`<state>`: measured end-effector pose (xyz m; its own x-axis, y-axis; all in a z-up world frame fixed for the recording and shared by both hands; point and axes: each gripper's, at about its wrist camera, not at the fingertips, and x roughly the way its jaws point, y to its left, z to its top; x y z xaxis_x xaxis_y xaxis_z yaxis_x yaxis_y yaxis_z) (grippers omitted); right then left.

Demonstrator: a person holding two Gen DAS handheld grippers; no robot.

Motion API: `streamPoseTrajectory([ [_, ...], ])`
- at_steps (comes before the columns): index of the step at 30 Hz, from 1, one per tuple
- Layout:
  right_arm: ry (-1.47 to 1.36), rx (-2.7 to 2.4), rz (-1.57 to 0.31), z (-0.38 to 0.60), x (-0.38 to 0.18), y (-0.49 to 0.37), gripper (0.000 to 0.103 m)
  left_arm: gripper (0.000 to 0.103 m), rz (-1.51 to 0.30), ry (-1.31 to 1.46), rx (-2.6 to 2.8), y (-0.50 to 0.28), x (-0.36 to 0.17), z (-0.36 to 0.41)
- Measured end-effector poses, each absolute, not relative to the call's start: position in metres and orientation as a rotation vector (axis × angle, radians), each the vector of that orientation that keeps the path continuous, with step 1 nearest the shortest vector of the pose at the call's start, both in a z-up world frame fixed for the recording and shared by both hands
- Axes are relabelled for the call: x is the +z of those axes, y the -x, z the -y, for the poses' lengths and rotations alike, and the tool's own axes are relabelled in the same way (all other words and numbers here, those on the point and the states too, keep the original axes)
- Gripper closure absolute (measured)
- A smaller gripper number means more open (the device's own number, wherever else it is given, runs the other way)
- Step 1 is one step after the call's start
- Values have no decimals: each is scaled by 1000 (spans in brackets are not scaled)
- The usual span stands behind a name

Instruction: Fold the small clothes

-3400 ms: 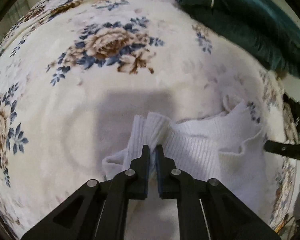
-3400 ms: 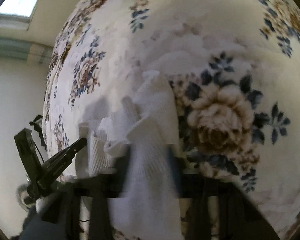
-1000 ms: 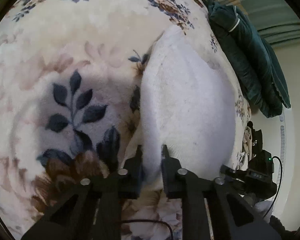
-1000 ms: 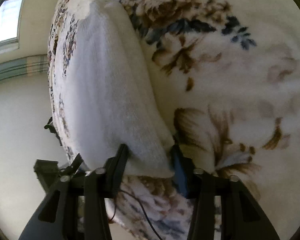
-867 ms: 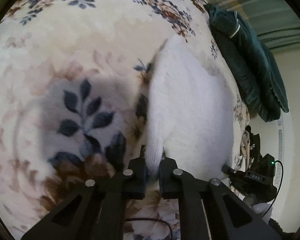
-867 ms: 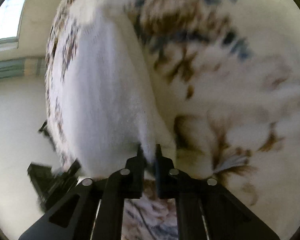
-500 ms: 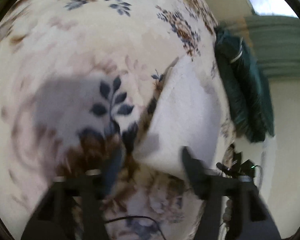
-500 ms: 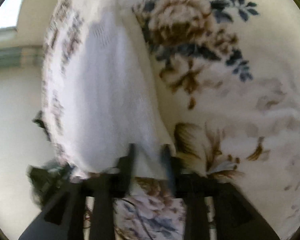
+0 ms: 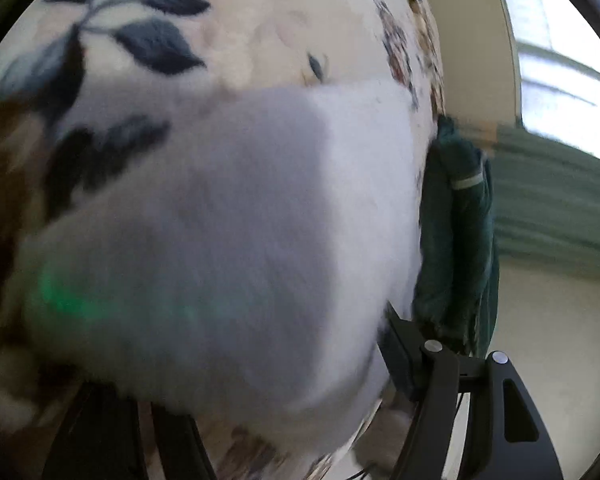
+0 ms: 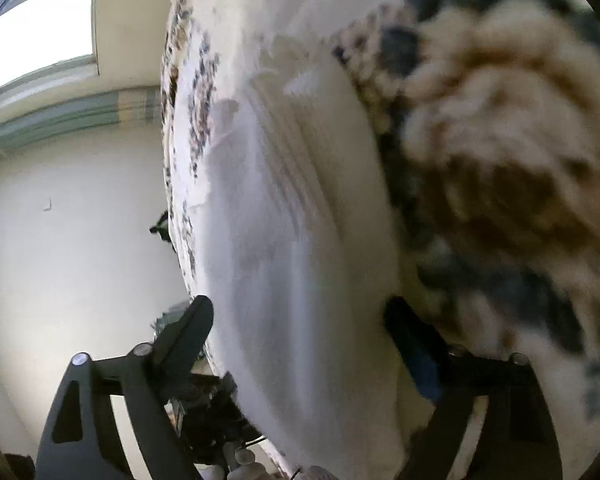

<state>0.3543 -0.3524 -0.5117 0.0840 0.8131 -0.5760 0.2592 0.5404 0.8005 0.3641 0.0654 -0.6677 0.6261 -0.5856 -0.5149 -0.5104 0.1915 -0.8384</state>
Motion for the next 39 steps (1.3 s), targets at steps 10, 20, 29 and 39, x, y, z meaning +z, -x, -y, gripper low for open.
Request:
streamPoseTrajectory([
  [10,-919,372,-1374,340,-499,-321,64,73,-959,1401,-113,-358,-621,-84],
  [20,-958,313,-1555,319,-468,-158,63,59,-1329,1106,-143,-241,-601,-89],
  [29,-863,108,-1609,333,-447,-113,48,48,-1506,645,-190,-240,-543,-88],
  [39,-546,222,-1458,307,-369,-211,48,32,-1411,231,-296,-358,-541,-30],
])
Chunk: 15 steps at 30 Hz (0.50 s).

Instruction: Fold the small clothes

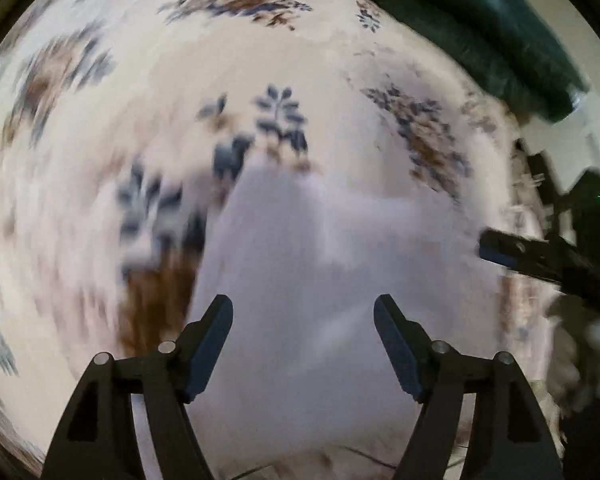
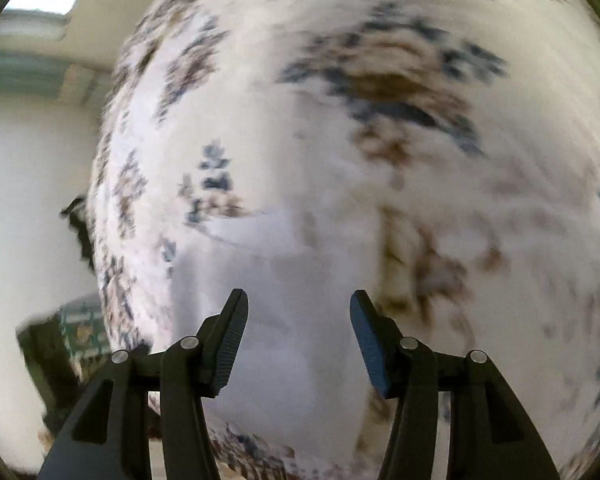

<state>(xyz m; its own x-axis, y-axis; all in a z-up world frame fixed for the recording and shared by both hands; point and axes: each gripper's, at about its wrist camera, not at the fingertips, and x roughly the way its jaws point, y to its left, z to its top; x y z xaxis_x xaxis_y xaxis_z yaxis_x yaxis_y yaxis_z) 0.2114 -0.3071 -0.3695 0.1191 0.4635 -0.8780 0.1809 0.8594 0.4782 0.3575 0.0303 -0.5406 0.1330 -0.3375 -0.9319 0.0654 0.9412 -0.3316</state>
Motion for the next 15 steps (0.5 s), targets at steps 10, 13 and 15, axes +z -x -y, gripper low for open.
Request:
streamPoseTrajectory([
  [10,-2,451,-1641,220,-422,-257,48,32,-1516,-72,-317,-412,-594,32],
  [13,25,448,-1639,224,-427,-253,98,32,-1524,-53,-304,-407,-595,27],
  [15,-83,412,-1643,235,-429,-257,98,32,-1518,-35,-301,-404,-593,23],
])
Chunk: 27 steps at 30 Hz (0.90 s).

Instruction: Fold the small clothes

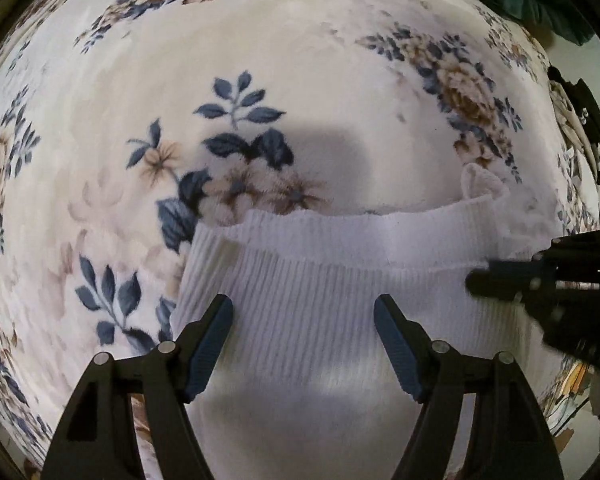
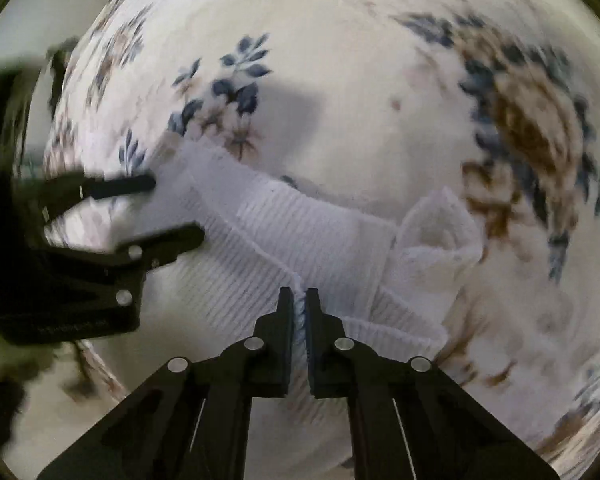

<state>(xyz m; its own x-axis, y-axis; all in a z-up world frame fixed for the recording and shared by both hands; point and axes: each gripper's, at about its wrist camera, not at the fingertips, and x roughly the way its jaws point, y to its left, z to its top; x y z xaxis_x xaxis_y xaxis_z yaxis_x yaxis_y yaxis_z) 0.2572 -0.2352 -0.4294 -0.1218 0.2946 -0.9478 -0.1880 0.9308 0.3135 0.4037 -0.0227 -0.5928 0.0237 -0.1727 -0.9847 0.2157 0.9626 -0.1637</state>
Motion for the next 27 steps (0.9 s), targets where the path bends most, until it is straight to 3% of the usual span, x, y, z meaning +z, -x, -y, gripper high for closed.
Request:
streamPoseTrajectory([
  [5,-253,327,-1541,263,-414,-260,99,32,-1505,39,-279,-393,-579,1],
  [10,-251,227,-1404,279,-385,-274,99,32,-1470,138,-235,-396,-567,-27],
  [15,-272,175,-1522,283,-424,-293,99,32,-1491,177,-201,-405,-579,-43],
  [20,-341,218,-1544,285,-428,-289,99,32,-1542,181,-236,-419,-610,-35],
  [23,-376,205,-1556,286,-435,-286,99,93,-1497,187,-271,-421,-614,-31],
  [27,-407,202,-1566,287,-438,-285,98,94,-1427,176,-258,-419,-603,-27],
])
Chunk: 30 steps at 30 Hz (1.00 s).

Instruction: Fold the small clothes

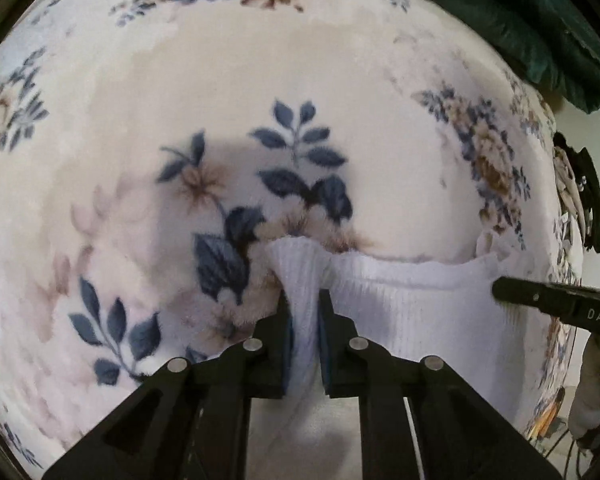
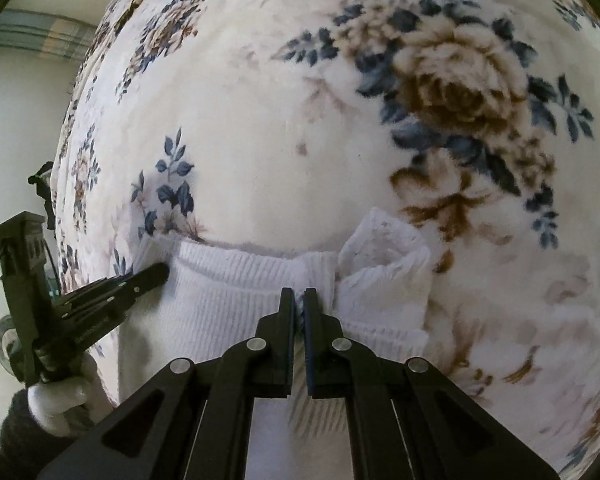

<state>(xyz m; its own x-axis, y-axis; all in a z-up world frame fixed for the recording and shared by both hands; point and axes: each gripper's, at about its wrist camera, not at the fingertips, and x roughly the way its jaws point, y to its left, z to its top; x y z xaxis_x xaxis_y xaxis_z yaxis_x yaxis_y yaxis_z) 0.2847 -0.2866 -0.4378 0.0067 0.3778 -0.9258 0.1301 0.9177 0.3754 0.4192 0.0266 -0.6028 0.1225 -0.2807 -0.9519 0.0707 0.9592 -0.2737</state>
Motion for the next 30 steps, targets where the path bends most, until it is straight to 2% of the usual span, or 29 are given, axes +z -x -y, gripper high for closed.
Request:
streamPoseTrajectory([
  [4,-573,274,-1611,302,-431,-277,93,94,-1403,259,-209,-417,-595,-47],
  [5,-611,279,-1591,311,-423,-272,84,94,-1399,273,-195,-416,-594,-53],
  [6,-632,269,-1573,320,-416,-266,68,94,-1398,285,-184,-416,-593,-57],
  [8,-656,206,-1531,339,-404,-252,49,94,-1396,301,-174,-416,-594,-62],
  [10,-654,169,-1514,348,-401,-240,48,94,-1396,302,-167,-416,-594,-64],
  [14,-709,174,-1571,345,-431,-228,48,94,-1388,305,-157,-417,-593,-58],
  [15,-735,185,-1577,343,-441,-228,56,94,-1384,304,-154,-416,-591,-58],
  [17,-743,157,-1535,342,-448,-228,98,94,-1371,315,-151,-414,-585,-61],
  [24,-778,43,-1306,363,-401,-237,100,94,-1356,372,-142,-426,-584,-76],
  [27,-763,10,-1316,366,-408,-256,100,94,-1441,398,-146,-443,-612,-77],
  [30,-696,-8,-1426,359,-441,-276,100,90,-1523,465,-161,-446,-633,-83],
])
